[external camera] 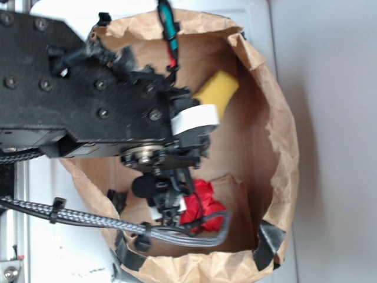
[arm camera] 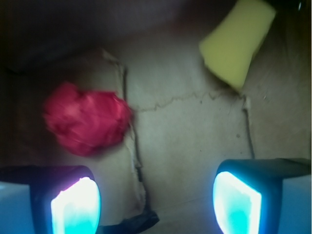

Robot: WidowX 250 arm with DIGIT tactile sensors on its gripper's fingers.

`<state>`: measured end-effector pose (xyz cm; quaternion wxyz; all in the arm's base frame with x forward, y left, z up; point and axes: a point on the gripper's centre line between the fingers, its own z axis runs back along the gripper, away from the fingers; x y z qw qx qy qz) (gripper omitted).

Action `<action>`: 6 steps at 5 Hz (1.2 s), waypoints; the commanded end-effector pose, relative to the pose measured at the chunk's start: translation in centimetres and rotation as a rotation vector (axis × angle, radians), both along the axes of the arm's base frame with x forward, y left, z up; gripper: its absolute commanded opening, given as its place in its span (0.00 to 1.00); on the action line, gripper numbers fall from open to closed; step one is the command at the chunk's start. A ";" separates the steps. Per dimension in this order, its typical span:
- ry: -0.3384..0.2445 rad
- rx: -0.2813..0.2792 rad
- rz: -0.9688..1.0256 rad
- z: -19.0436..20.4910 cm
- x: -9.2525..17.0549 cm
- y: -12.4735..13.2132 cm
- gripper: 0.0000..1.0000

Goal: Grab the red paper.

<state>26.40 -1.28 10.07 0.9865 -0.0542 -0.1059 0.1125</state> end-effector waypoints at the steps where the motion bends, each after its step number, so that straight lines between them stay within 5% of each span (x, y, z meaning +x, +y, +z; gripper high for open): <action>1: -0.073 0.001 -0.080 -1.6 0.4 -2.1 1.00; 2: -0.055 -0.038 -0.100 -1.4 0.7 -3.1 1.00; 6: -0.149 -0.064 -0.052 -2.5 4.4 -6.2 1.00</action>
